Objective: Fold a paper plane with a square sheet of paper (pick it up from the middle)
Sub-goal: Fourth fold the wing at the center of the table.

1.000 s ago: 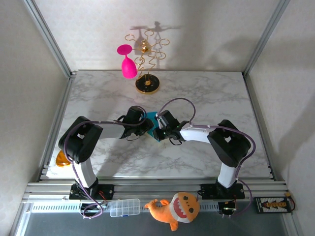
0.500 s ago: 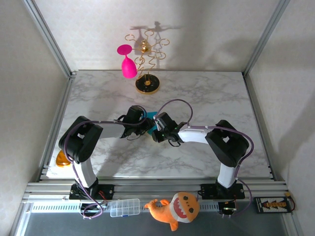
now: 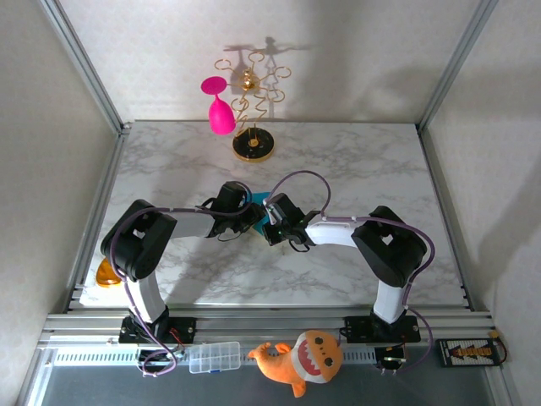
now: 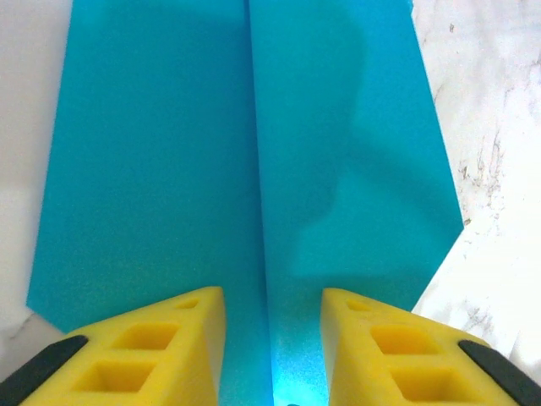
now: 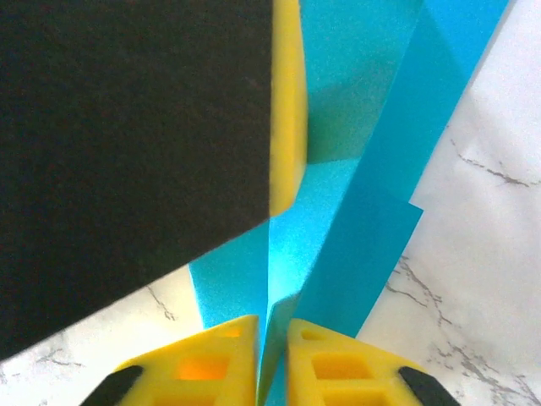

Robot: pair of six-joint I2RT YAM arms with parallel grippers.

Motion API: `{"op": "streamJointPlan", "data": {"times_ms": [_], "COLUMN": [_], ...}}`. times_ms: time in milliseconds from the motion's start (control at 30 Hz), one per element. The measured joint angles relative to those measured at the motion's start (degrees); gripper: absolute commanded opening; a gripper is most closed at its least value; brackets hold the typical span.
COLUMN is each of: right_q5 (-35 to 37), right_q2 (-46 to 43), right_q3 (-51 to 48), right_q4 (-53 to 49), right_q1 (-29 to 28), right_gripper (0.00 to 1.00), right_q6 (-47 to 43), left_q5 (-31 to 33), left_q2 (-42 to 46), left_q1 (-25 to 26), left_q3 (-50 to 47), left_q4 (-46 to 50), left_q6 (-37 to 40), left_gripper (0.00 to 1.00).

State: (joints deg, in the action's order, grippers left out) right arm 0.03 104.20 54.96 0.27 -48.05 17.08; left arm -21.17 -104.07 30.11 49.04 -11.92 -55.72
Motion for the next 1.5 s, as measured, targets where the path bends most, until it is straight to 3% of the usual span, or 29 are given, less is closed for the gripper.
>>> {"op": "streamJointPlan", "data": {"times_ms": [733, 1133, 1500], "right_q5": [1.97, 1.6, -4.83], "right_q2": [0.0, 0.02, -0.68], "right_q3": [-0.55, -0.76, -3.15], "right_q4": [0.83, 1.57, 4.48], "right_q1": [0.0, 0.0, 1.77], "right_gripper": [0.21, 0.05, 0.0], "right_q6": [0.02, -0.81, -1.27], "left_q5": [-0.87, -1.29, -1.49], "left_q2": [0.11, 0.33, 6.75], "left_q1": [-0.22, -0.59, -2.93], "left_q3": [-0.09, -0.5, -5.6], "left_q4": [-0.61, -0.96, -0.63], "left_q6": [0.0, -0.44, -1.51], "left_gripper": [0.41, 0.39, 0.4]}}
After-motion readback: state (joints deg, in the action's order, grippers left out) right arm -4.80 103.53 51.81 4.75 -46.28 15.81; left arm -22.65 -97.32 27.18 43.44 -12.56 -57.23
